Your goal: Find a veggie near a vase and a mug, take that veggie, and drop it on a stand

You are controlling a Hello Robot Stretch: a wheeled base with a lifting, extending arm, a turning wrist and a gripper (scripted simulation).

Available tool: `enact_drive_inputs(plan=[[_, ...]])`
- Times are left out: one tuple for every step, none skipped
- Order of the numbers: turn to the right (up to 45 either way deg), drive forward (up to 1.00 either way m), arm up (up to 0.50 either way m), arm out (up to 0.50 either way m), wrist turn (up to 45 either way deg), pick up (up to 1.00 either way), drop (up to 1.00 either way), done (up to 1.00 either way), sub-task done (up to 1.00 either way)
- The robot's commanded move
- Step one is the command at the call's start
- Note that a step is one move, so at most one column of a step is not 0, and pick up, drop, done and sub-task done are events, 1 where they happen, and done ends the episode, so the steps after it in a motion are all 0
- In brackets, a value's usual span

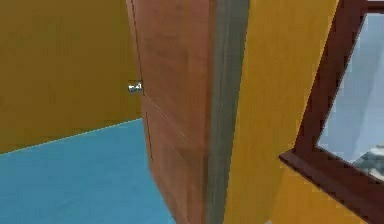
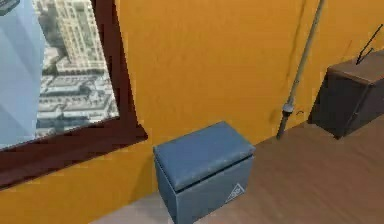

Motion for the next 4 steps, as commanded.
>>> enact_drive_inputs(plan=[[-45.0,0.0,0.0,0.0,0.0,0.0,0.0,0.0,0.0],[0.0,1.0,0.0,0.0,0.0,0.0,0.0,0.0,0.0],[0.0,0.25,0.0,0.0,0.0,0.0,0.0,0.0,0.0],[36.0,0.0,0.0,0.0,0.0,0.0,0.0,0.0,0.0]])
